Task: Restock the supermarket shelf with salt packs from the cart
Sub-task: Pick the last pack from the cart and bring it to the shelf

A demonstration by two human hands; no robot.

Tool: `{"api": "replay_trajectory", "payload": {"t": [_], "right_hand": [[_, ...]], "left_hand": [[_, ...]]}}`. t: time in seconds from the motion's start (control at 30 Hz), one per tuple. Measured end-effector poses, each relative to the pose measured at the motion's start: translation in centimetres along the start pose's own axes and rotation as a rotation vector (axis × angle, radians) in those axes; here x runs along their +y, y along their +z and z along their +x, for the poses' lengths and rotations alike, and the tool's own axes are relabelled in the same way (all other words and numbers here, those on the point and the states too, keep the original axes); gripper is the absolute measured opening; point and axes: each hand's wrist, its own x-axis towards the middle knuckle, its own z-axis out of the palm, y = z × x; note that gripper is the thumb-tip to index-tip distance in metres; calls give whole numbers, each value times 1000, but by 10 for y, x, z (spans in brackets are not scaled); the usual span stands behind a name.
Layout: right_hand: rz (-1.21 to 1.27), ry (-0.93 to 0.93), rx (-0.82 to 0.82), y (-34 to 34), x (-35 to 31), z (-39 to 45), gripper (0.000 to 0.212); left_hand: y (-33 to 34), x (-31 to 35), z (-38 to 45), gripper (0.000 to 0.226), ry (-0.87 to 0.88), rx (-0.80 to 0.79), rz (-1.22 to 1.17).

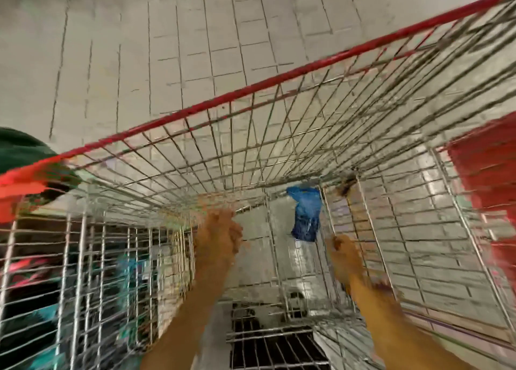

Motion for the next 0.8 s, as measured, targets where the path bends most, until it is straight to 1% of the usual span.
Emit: {"api": "replay_trajectory", "payload": {"t": [0.03, 0.07, 0.13, 0.17, 0.23, 0.27, 0.37, 0.4, 0.5, 0.57, 0.63, 0.8], "right_hand": [[1, 9, -10, 12, 8, 12, 29], [-13, 2, -23, 23, 15, 26, 29], [-118, -15, -74, 44, 30, 51, 22], [-152, 7, -93, 54, 37, 67, 20], [-143, 62, -89, 72, 52, 94, 19], [-111, 74, -56, 79, 58, 105, 21], [-84, 116, 51, 99, 67, 131, 38], [-88, 121, 68, 104, 69, 140, 47], [-20, 151, 85, 115, 76, 164, 71], [61, 158, 76, 121, 81, 173, 80], [87, 125, 59, 125, 83, 178, 74], [172, 81, 56, 133, 81, 165, 45]], "left_hand": [[1, -14, 10, 24, -28, -8, -9], [4, -29, 20, 24, -52, -16, -16], [8, -59, 38, 24, -70, -28, -20], [11, -73, 47, 25, -68, -30, -11], [14, -101, 58, 29, -60, -45, 18], [16, -113, 63, 31, -54, -55, 20], [16, -146, 77, 29, -86, -69, 54], [14, -154, 80, 28, -99, -75, 74], [6, -176, 84, 25, -91, -100, 132], [2, -182, 83, 22, -61, -102, 142], [-1, -186, 84, 22, -49, -98, 143], [-11, -181, 83, 24, -54, -94, 152]]}}
